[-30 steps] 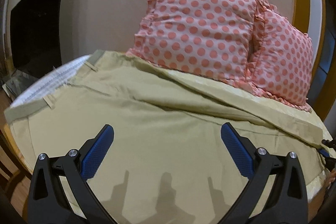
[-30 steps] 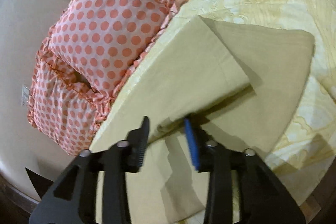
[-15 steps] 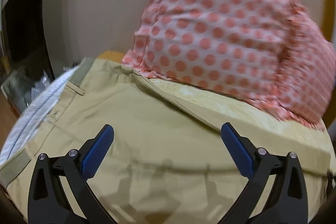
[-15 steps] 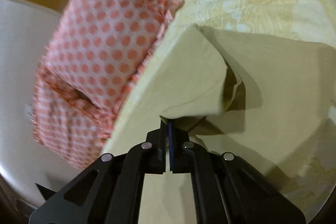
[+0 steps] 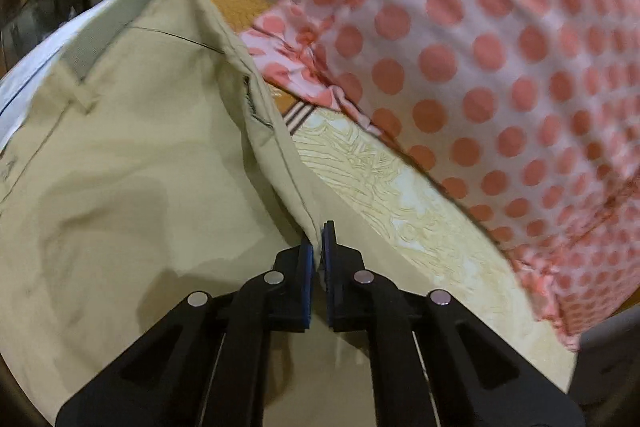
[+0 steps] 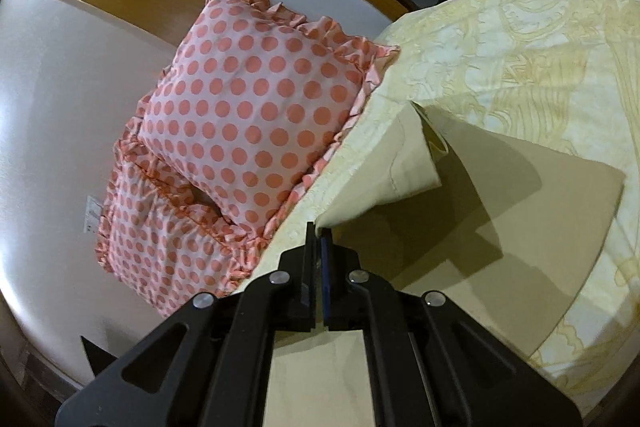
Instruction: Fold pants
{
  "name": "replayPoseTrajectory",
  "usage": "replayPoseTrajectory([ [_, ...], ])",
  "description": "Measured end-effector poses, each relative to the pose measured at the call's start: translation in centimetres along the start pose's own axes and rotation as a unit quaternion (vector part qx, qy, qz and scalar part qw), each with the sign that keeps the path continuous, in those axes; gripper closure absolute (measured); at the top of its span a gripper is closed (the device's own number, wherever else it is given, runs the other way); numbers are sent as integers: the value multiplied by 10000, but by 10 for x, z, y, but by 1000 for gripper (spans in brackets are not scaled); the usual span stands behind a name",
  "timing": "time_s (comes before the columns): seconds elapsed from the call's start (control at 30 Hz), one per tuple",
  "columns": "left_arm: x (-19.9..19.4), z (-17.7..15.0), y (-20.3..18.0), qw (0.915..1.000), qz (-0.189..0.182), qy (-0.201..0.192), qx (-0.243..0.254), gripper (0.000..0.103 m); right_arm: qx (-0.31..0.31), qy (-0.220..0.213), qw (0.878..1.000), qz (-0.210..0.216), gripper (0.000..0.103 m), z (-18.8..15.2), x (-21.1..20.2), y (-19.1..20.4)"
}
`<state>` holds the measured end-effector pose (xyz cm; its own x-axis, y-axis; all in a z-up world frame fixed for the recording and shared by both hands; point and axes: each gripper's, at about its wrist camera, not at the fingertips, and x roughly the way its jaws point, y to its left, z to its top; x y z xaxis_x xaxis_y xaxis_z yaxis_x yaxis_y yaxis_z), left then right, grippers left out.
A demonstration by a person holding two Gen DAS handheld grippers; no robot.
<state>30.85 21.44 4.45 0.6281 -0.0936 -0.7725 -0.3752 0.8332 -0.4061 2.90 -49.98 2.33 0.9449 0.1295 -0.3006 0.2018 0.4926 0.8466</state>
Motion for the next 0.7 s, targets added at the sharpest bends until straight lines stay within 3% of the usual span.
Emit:
replayPoseTrajectory([
  [0.1, -68, -28, 18, 9979, -400, -456, 214, 99, -73, -152, 9998, 100, 102, 3, -18, 0],
  [0.17, -127, -67, 39, 9940, -673, -797, 322, 99, -27, -202, 9998, 82, 102, 2, -30, -8],
  [0.3, -181, -146, 80, 9932, -581, -939, 360, 99, 142, -98, 9995, -273, 102, -10, -42, -36],
  [0.37, -185, -187, 99, 9953, -342, -835, 360, 99, 356, -24, 9986, -382, 102, -15, -44, -51],
  [0.43, -179, -207, 112, 9970, -293, -674, 224, 99, 421, -15, 9982, -434, 102, -17, -44, -60],
  [0.7, -179, -222, 111, 9964, -301, -791, 79, 98, 416, 31, 9979, -503, 102, -17, -46, -67],
])
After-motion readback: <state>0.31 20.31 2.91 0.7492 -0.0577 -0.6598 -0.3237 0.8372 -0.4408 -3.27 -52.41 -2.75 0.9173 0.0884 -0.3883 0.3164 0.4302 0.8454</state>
